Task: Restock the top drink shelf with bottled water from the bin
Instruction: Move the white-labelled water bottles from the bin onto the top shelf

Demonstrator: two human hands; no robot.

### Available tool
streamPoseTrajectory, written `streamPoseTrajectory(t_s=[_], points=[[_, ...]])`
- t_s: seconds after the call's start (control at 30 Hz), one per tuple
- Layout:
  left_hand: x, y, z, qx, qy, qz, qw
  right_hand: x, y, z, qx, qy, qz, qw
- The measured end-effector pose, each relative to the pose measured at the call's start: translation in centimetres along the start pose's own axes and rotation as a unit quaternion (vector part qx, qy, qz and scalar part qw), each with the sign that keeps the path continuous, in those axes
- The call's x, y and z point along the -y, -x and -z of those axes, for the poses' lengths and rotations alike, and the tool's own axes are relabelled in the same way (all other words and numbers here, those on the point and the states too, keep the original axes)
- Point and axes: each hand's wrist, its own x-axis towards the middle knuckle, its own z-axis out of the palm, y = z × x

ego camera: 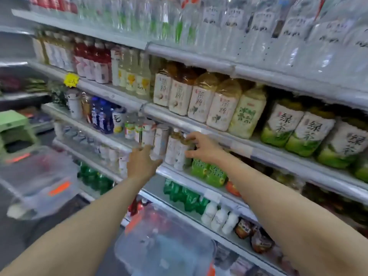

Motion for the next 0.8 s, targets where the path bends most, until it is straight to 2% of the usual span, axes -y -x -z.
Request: streamPoseTrajectory(t_s=[0.2,0.33,0.47,0.53,0.67,0.8], points=[[12.4,2.6,-7.5,0.052,-0.026,0.172,0.983,-6.1,-5.1,-13.2,0.132,-0.021,-0.056,0.989],[18.3,5.3,-12.9,0.059,-0.035,0.29,0.955,-10.5,-6.6,-22.2,0.208,-0.042,-0.086,0.973],[22.8,7.7,-18.8,0.037,-0.053,0.367,0.928,-15.0,-7.6,-30.1,0.286,-0.091,-0.138,0.944],[24.2,8.7,-20.9,0.016,-0.061,0.373,0.926,-16.8,-7.7,-33.0,0.299,-0.128,-0.192,0.926],[27.2,9.7,-24.5,-0.026,-0.07,0.382,0.921,-20.4,-8.5,-39.9,0.321,-0.2,-0.335,0.863],[28.2,9.7,-26.4,-0.077,-0.131,0.38,0.912,-22.5,-9.0,-44.7,0.325,-0.245,-0.403,0.82]])
